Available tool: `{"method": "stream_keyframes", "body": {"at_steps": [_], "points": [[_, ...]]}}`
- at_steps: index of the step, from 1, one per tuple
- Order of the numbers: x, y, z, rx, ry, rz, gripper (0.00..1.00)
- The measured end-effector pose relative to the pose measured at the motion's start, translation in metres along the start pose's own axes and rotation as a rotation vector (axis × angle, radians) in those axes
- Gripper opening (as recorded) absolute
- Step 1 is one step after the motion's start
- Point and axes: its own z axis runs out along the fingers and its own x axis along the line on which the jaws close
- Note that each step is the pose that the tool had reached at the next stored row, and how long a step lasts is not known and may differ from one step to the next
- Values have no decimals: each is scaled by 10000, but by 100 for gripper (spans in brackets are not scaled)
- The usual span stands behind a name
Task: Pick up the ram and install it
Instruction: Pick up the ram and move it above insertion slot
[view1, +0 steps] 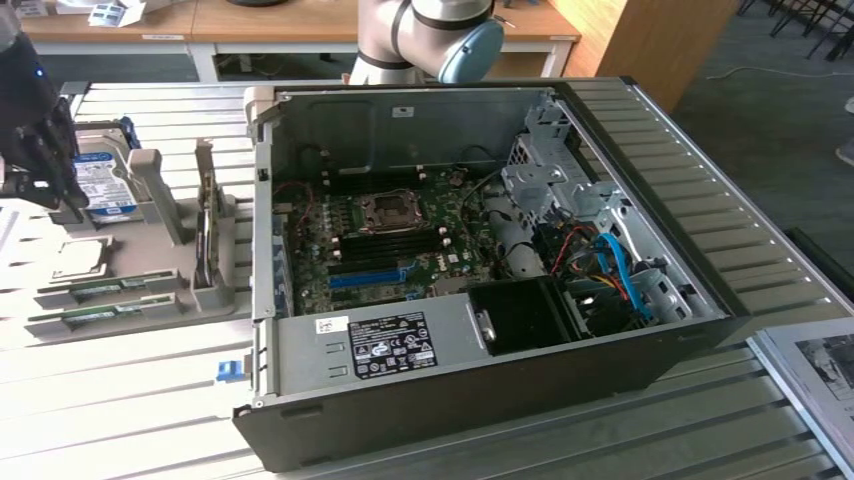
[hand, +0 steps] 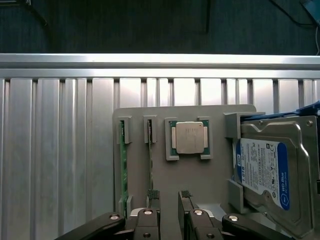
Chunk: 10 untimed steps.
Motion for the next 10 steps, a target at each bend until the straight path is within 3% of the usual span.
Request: {"method": "stream_keyframes", "body": {"at_steps": [10], "points": [[3,-6,134,1,0,0,29]]}}
